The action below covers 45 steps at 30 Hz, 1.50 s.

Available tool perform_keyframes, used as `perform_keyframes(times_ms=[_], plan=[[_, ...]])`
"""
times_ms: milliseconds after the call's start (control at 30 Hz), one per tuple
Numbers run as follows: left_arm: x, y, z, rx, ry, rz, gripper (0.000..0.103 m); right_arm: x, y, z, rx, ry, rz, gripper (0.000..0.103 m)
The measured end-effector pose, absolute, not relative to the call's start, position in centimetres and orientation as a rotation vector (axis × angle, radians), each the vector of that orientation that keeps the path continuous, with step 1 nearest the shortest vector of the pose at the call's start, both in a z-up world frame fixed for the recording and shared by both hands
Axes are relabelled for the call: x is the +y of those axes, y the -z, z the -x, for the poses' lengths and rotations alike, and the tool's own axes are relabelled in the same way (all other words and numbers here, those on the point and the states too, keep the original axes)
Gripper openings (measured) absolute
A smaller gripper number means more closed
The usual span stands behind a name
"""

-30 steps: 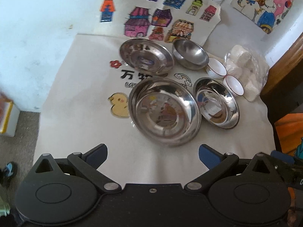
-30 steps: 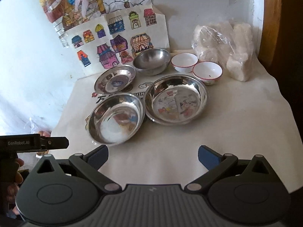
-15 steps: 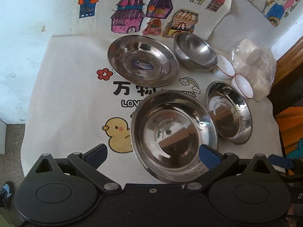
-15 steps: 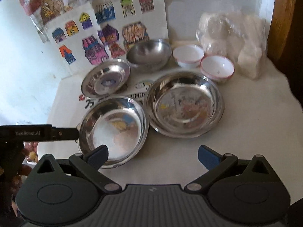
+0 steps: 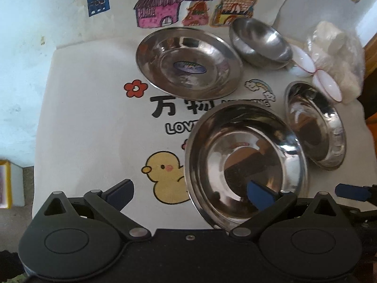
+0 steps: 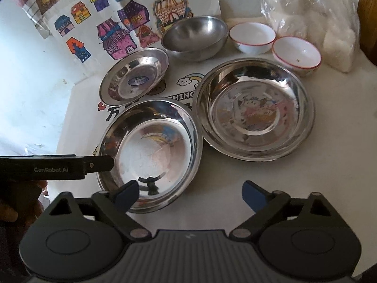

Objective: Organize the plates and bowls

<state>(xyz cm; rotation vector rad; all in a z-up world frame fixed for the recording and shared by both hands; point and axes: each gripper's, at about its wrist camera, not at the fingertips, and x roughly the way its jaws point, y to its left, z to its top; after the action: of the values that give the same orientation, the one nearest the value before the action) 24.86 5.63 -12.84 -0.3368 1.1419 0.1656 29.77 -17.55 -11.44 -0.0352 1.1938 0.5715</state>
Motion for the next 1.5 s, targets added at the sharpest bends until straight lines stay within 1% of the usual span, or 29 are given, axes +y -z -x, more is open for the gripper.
perform_keyframes(times_ms=[33,167,200,233,300,367,400,433,467,500,533,567,600,667,700,733,767,833,900,1100,1300,1500], plan=[[5.6,12.9,-25.0,1.14,-0.166,0.335,0.1,-17.4,11.7,-29.9,1.203,-0.572,0.031,0.087],[5.4,13.3,-25.7,1.149,-0.153,0.341,0.091,-16.9,12.6,-30.5,1.224,-0.575,0.018,0.076],[5.4,13.3,-25.8,1.15,-0.152,0.345,0.087,-16.8,12.8,-30.5,1.228,-0.574,0.016,0.074],[5.3,13.3,-25.9,1.151,-0.154,0.348,0.083,-16.7,13.0,-30.6,1.235,-0.575,0.015,0.07],[5.2,13.4,-26.1,1.154,-0.153,0.353,0.08,-16.5,13.2,-30.8,1.245,-0.579,0.008,0.065],[5.2,13.5,-26.3,1.156,-0.15,0.365,0.073,-16.4,13.5,-30.9,1.255,-0.584,0.003,0.059],[5.2,13.6,-26.3,1.158,-0.147,0.375,0.068,-16.3,13.6,-30.9,1.26,-0.586,0.0,0.058],[5.2,13.7,-26.4,1.161,-0.142,0.39,0.062,-16.2,13.7,-31.0,1.264,-0.587,-0.001,0.054],[5.3,13.8,-26.4,1.163,-0.141,0.403,0.058,-16.2,13.8,-31.0,1.267,-0.588,-0.002,0.049],[5.4,13.9,-26.4,1.164,-0.145,0.417,0.052,-16.2,13.9,-31.0,1.27,-0.59,-0.002,0.045],[5.5,14.0,-26.4,1.166,-0.149,0.43,0.047,-16.2,14.0,-31.0,1.273,-0.592,-0.001,0.037],[5.5,14.0,-26.4,1.166,-0.149,0.442,0.044,-16.2,14.0,-31.1,1.276,-0.592,0.0,0.033],[5.6,14.1,-26.3,1.166,-0.148,0.451,0.039,-16.2,14.1,-31.1,1.279,-0.593,0.0,0.031],[5.8,14.2,-26.2,1.164,-0.159,0.465,0.035,-16.3,14.1,-31.1,1.283,-0.599,-0.001,0.026],[5.9,14.2,-26.1,1.164,-0.164,0.471,0.029,-16.3,14.1,-31.0,1.283,-0.604,-0.002,0.025],[6.0,14.3,-26.0,1.163,-0.169,0.479,0.024,-16.3,14.1,-31.0,1.283,-0.611,0.002,0.02],[6.1,14.3,-25.9,1.163,-0.176,0.485,0.022,-16.3,14.1,-31.0,1.281,-0.615,0.01,0.02],[6.4,14.4,-25.7,1.164,-0.186,0.493,0.013,-16.3,14.0,-31.0,1.281,-0.623,0.017,0.02],[6.6,14.4,-25.4,1.165,-0.193,0.505,0.011,-16.3,14.0,-31.0,1.285,-0.635,0.025,0.02],[6.5,13.4,-23.7,1.151,-0.223,0.53,0.011,-16.3,13.2,-30.8,1.277,-0.699,0.049,0.02],[6.1,12.0,-22.5,1.116,-0.25,0.554,0.011,-16.4,11.7,-30.8,1.229,-0.764,0.082,0.02],[4.9,9.8,-22.9,1.051,-0.243,0.561,0.011,-17.7,9.1,-31.5,1.136,-0.799,0.099,0.02]])
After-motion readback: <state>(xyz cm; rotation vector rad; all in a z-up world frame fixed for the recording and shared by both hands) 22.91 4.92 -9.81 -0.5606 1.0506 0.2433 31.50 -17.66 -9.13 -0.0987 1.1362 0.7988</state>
